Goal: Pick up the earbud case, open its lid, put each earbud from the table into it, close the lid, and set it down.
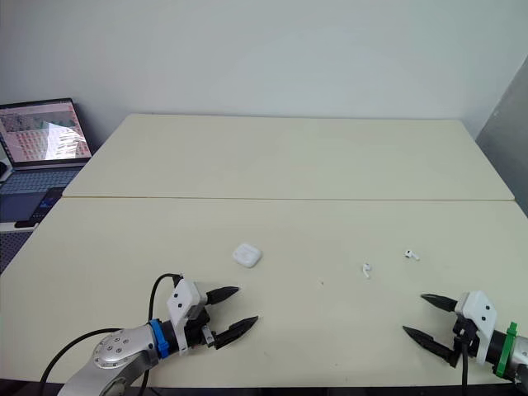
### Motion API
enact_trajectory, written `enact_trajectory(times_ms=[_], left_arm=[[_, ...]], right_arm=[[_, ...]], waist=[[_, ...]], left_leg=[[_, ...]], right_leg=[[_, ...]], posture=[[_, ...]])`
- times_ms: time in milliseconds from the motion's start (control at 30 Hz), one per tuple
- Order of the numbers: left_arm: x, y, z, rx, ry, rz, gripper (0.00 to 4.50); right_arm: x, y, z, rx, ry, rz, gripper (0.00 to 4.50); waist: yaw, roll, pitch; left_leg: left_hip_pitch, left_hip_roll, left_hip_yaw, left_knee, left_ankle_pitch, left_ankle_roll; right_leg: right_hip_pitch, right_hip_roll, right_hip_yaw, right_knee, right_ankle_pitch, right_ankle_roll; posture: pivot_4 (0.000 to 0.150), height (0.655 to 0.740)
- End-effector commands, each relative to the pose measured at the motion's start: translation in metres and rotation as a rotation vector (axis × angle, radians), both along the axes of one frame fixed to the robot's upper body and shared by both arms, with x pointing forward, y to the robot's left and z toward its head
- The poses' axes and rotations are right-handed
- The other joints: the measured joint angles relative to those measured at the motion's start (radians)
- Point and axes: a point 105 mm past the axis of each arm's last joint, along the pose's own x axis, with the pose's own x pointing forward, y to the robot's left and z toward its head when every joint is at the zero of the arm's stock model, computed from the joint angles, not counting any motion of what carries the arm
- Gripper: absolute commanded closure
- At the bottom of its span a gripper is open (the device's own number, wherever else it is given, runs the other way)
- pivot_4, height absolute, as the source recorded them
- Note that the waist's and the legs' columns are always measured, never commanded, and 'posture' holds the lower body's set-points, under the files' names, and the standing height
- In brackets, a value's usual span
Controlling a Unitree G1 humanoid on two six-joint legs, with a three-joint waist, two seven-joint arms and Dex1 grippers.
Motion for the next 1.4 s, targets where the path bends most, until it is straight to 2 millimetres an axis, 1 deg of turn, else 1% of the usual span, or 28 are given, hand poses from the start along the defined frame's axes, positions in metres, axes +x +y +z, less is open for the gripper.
enact_trajectory(times_ms=[33, 133, 367, 533, 600, 700, 800, 900, 1033, 1133, 1233, 1400], left_arm=[[-0.001, 0.008, 0.003, 0.029, -0.009, 0.016, 0.00], [-0.001, 0.014, 0.004, 0.026, -0.015, 0.035, 0.00], [0.002, 0.015, 0.008, 0.017, -0.035, 0.049, 0.00], [0.006, 0.019, 0.014, 0.025, -0.093, 0.079, 0.00], [0.013, 0.023, 0.016, 0.046, -0.136, 0.128, 0.00], [0.030, 0.025, 0.023, 0.031, -0.206, 0.235, 0.00], [0.044, 0.025, 0.030, 0.000, -0.261, 0.319, 0.00], [0.056, 0.019, 0.029, -0.043, -0.269, 0.370, 0.00], [0.064, 0.004, 0.021, -0.047, -0.251, 0.334, 0.00], [0.072, -0.001, 0.017, -0.033, -0.242, 0.330, 0.00], [0.077, -0.005, 0.015, -0.042, -0.224, 0.338, 0.00], [0.078, -0.010, 0.009, -0.037, -0.188, 0.327, 0.00]], right_arm=[[0.002, 0.002, 0.003, -0.009, -0.022, 0.018, 0.03], [0.004, 0.007, 0.004, 0.003, -0.029, 0.028, 0.03], [0.003, 0.010, 0.006, 0.012, -0.033, 0.032, 0.03], [-0.002, 0.018, 0.009, 0.027, -0.037, 0.075, 0.03], [-0.004, 0.026, 0.013, 0.061, -0.043, 0.097, 0.03], [-0.005, 0.049, 0.030, 0.146, -0.076, 0.157, 0.03], [-0.006, 0.066, 0.043, 0.201, -0.094, 0.197, 0.03], [-0.005, 0.079, 0.055, 0.220, -0.128, 0.238, 0.03], [0.000, 0.088, 0.068, 0.216, -0.178, 0.265, 0.03], [0.004, 0.091, 0.076, 0.214, -0.207, 0.270, 0.03], [0.004, 0.093, 0.079, 0.218, -0.216, 0.267, 0.03], [0.004, 0.092, 0.081, 0.213, -0.228, 0.253, 0.03]], waist=[[0.000, 0.000, 0.000], [-0.001, 0.000, 0.000], [-0.001, 0.000, 0.000], [-0.001, 0.000, 0.000], [-0.001, 0.000, 0.000], [0.000, 0.000, 0.000], [0.001, -0.001, 0.000], [0.002, -0.002, 0.000], [0.001, -0.002, 0.000], [0.001, -0.002, 0.000], [0.001, -0.002, 0.000], [0.001, -0.002, 0.000]], left_leg=[[0.000, 0.000, 0.000, 0.000, 0.000, 0.000], [0.000, 0.000, 0.000, 0.000, 0.000, 0.000], [0.000, 0.000, 0.000, 0.000, 0.000, 0.000], [0.000, 0.000, 0.000, 0.000, 0.000, 0.000], [0.000, 0.000, 0.000, 0.000, 0.000, 0.000], [0.000, 0.000, 0.000, 0.000, 0.000, 0.000], [0.000, 0.000, 0.000, 0.000, 0.000, 0.000], [-0.001, 0.000, -0.001, 0.000, 0.000, 0.000], [-0.001, 0.000, -0.001, 0.000, 0.000, 0.000], [-0.001, 0.000, -0.001, 0.001, 0.000, 0.000], [-0.001, 0.000, -0.001, 0.001, 0.000, 0.000], [-0.001, 0.000, -0.001, 0.001, 0.000, 0.000]], right_leg=[[0.000, 0.000, 0.000, 0.000, 0.000, 0.000], [0.000, 0.000, 0.000, 0.000, 0.000, 0.000], [0.000, 0.000, 0.000, 0.000, 0.000, 0.000], [0.000, 0.000, 0.000, 0.000, 0.000, 0.000], [0.000, 0.000, 0.000, 0.000, 0.000, 0.000], [0.000, 0.000, 0.000, 0.000, 0.000, 0.000], [0.000, 0.000, 0.000, 0.000, 0.000, 0.000], [0.000, 0.000, -0.001, 0.000, 0.000, 0.000], [0.000, 0.000, -0.001, 0.000, 0.000, 0.000], [-0.001, 0.000, -0.001, 0.000, 0.000, 0.000], [-0.001, 0.000, -0.002, 0.000, 0.000, 0.000], [-0.001, 0.000, -0.002, 0.000, 0.000, 0.000]], posture=[[0.150, 0.7400], [0.150, 0.7400], [0.150, 0.7400], [0.150, 0.7400], [0.150, 0.7400], [0.150, 0.7400], [0.150, 0.7400], [0.150, 0.7400], [0.150, 0.7400], [0.150, 0.7400], [0.150, 0.7400], [0.150, 0.7400]])
